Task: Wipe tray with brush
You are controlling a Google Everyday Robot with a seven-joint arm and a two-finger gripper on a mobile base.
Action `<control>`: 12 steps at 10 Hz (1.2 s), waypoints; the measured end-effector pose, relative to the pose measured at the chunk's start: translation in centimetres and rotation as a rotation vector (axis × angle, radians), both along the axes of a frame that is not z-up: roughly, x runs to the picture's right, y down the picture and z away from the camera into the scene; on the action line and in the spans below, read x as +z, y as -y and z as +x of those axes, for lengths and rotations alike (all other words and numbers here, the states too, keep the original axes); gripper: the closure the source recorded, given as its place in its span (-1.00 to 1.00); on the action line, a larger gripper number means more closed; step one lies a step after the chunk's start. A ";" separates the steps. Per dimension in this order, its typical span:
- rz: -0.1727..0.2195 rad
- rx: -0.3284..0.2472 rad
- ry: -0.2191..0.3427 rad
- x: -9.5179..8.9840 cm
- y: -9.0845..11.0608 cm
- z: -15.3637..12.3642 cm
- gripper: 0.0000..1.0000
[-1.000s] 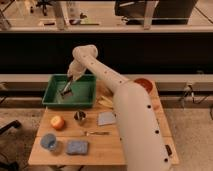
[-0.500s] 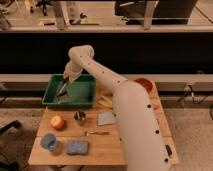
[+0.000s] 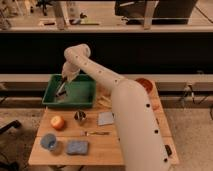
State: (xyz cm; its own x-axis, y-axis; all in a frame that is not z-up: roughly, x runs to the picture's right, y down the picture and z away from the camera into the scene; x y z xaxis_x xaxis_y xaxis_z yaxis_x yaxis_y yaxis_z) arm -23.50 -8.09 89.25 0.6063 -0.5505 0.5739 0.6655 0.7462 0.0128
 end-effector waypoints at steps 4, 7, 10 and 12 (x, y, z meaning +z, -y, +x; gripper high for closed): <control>0.030 0.051 -0.039 0.5 1.4 1.6 -0.60; 0.037 0.066 -0.056 0.8 1.7 1.9 -0.60; 0.063 0.069 -0.065 0.0 2.2 2.7 -0.60; 0.086 0.058 -0.052 -2.0 2.8 2.5 -0.60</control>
State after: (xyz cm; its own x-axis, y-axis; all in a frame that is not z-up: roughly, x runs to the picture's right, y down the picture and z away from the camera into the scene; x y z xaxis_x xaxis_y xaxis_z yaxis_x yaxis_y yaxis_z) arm -20.96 -10.89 87.30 0.6666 -0.5591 0.4930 0.6224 0.7814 0.0447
